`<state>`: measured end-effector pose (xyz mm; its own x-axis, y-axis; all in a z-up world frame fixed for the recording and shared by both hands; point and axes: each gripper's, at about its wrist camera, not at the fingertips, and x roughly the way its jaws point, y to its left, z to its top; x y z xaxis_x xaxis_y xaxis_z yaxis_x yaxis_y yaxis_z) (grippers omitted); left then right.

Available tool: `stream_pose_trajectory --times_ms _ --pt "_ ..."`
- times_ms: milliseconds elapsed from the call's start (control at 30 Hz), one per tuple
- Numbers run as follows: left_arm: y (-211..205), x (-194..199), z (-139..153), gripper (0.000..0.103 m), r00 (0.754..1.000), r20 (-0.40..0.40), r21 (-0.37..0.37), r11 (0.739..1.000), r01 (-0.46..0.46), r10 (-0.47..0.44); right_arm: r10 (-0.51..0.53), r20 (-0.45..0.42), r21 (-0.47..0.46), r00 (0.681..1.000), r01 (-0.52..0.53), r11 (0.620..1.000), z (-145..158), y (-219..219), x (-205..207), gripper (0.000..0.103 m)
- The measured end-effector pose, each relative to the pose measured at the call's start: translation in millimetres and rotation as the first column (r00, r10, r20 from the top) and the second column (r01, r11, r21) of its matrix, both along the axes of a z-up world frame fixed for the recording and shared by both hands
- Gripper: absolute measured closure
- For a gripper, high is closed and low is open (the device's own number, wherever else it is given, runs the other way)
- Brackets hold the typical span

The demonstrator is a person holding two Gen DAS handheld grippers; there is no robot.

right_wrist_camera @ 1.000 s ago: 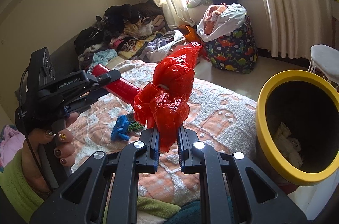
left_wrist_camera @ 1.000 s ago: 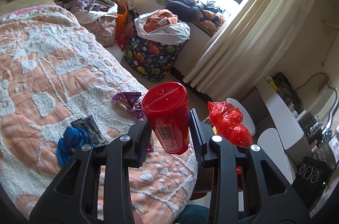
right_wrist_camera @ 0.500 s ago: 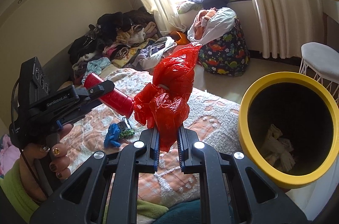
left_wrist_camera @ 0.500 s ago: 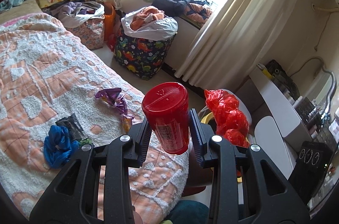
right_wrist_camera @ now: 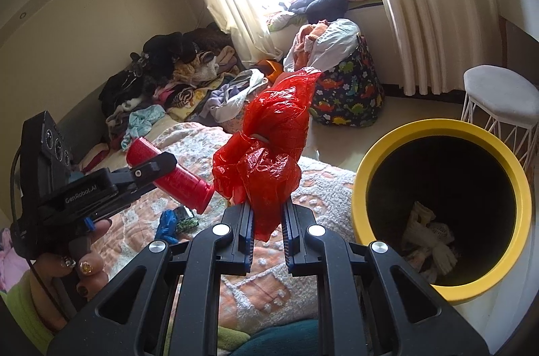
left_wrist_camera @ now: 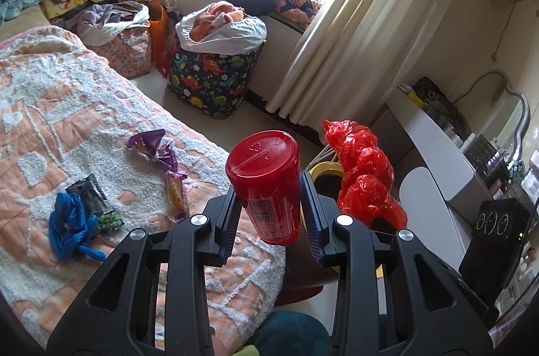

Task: Collect trash
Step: 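Carry the red bag and red bottle over the yellow bin with both tools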

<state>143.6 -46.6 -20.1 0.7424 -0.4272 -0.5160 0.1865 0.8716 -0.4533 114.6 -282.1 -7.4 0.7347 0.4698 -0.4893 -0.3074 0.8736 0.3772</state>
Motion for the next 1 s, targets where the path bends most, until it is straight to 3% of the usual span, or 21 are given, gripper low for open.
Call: stream_pose_trajectory --times_ms 1000 --pt "-91 7 -6 0.076 0.981 -0.005 0.058 0.98 0.193 -0.193 -0.227 -0.041 0.039 0.973 0.228 0.973 -13 -80 12 0.09"
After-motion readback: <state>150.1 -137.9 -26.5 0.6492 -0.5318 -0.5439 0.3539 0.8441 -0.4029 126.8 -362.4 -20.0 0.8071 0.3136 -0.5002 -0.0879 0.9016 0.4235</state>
